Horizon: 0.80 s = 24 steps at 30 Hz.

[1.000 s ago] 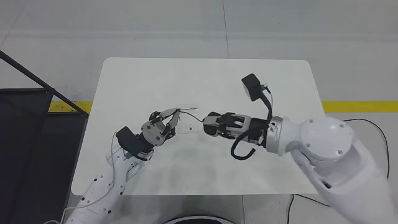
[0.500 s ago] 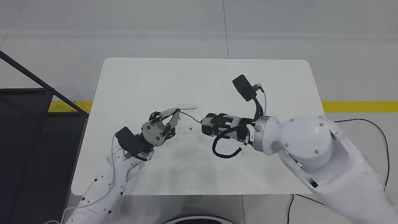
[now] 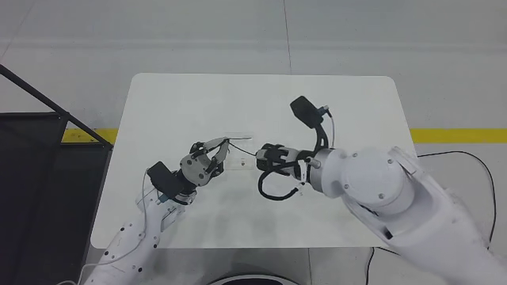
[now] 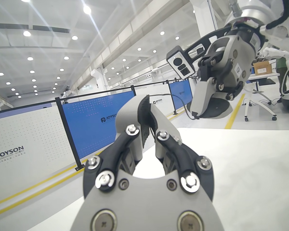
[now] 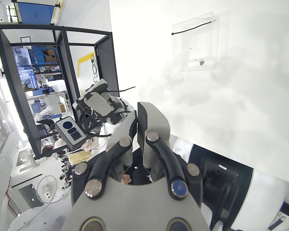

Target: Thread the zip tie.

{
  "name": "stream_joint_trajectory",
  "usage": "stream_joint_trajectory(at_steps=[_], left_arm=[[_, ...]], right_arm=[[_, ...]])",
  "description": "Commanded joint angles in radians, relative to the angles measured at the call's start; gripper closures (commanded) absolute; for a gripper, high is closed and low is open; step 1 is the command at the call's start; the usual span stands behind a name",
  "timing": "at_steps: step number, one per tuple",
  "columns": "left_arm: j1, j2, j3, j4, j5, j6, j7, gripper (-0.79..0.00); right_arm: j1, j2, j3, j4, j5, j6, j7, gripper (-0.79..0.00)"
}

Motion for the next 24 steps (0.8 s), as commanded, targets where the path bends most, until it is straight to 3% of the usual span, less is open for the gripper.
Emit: stream_joint_trajectory(at_steps=[1,7,24], left_arm=[[0.0,0.0,0.0,0.001,-0.002,0.0,0.002,0.0],[0.0,0.0,0.0,0.002,0.002,0.0,0.005,0.0],[0.009,0.002,-0.018,-0.01,0.001,0.007,0.026,0.0]], right_arm=[[0.009,-0.002,-0.015,0.005,-0.018,0.006,0.0,0.0],[0.024,-0.007,-0.03,0.016,-0.025,0.006,-0.004,0.0],[-0.021,0.0,0.063,-0.018,0.034,-0.005,-0.002,0.0]])
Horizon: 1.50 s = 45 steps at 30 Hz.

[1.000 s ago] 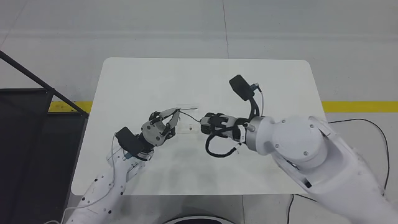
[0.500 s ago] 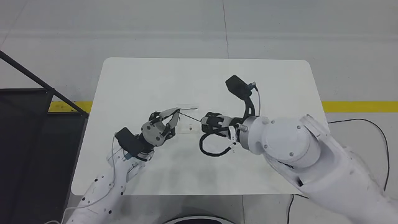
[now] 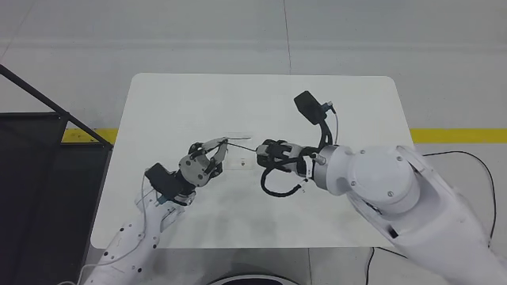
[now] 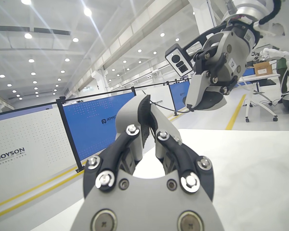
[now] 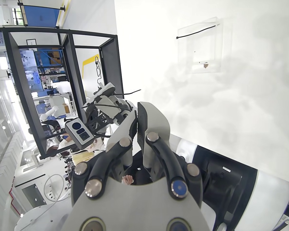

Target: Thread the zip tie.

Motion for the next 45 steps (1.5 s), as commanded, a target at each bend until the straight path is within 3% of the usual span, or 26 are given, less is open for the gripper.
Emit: stream_joint_trajectory(at_steps=[1,13,17,45], left_arm=[[0.007,0.003,-0.014,-0.01,0.006,0.005,0.013,0.0],[0.103,0.016,-0.065,-0.094,0.166,0.167,0.021,0.0],[0.113,0.017,-0.063,-0.103,0.172,0.174,0.019,0.0],[0.113,0.017,-0.063,-0.103,0.172,0.174,0.019,0.0]], right_arm=[[-0.009,0.006,0.011,-0.011,-0.016,0.009,0.003,0.0],[-0.134,0.078,0.071,-0.15,-0.242,0.015,0.058,0.0],[-0.176,0.105,0.09,-0.195,-0.316,0.015,0.123,0.0],[-0.194,0.104,0.093,-0.187,-0.309,-0.017,0.105,0.0]])
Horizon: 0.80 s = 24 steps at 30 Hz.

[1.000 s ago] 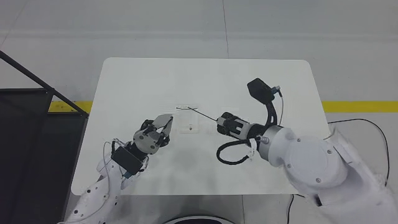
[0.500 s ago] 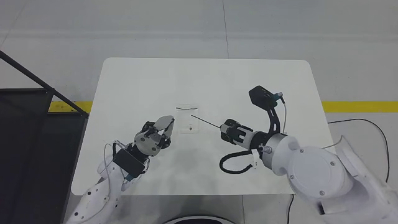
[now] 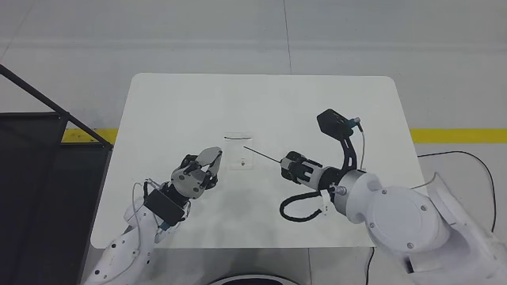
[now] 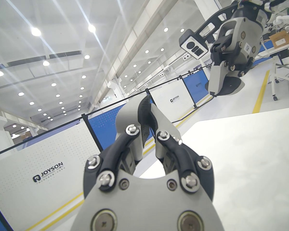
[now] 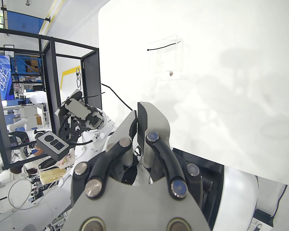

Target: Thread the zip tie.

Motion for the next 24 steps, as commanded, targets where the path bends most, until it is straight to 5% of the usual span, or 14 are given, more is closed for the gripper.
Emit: stream_joint_trajectory(at_steps=[1,16,24], left_arm=[[0.0,0.0,0.0,0.0,0.0,0.0,0.0,0.0],[-0.067,-0.01,0.035,0.056,-0.028,-0.005,-0.043,0.0],[-0.086,-0.014,0.057,0.087,-0.02,0.009,-0.009,0.0]], right_arm=[[-0.017,-0.001,0.006,0.008,0.013,-0.034,-0.014,0.0],[-0.061,0.009,0.155,0.05,0.241,-0.202,0.12,0.0],[-0.029,0.012,0.151,0.08,0.264,-0.17,0.178,0.0]])
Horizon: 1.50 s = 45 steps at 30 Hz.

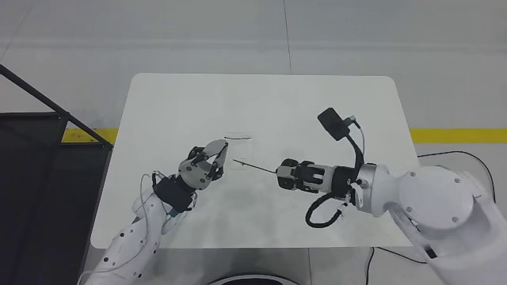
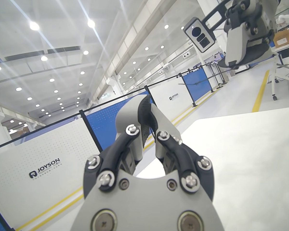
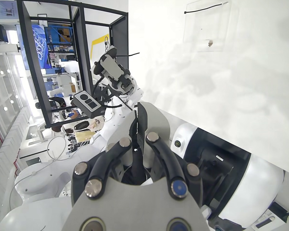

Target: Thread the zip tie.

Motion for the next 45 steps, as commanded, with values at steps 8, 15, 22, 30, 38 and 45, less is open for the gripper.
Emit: stream_joint_trajectory(at_steps=[8,15,22,30,38,45], left_arm=[[0.0,0.0,0.001,0.001,0.0,0.002,0.002,0.0],[0.0,0.0,0.001,0.001,0.0,0.002,0.002,0.0],[0.0,0.0,0.001,0.001,0.0,0.002,0.002,0.0],[0.0,0.0,0.001,0.001,0.0,0.002,0.002,0.0],[0.0,0.0,0.001,0.001,0.0,0.002,0.002,0.0],[0.0,0.0,0.001,0.001,0.0,0.002,0.002,0.0]], right_arm=[[0.056,-0.008,-0.044,0.026,0.026,0.029,0.002,0.0],[0.085,-0.022,-0.059,0.062,0.104,0.036,-0.038,0.0],[0.123,-0.03,-0.085,0.086,0.125,0.064,-0.059,0.0],[0.141,-0.032,-0.094,0.102,0.144,0.079,-0.068,0.0],[0.151,-0.031,-0.102,0.11,0.152,0.087,-0.073,0.0],[0.157,-0.031,-0.11,0.121,0.163,0.087,-0.081,0.0]])
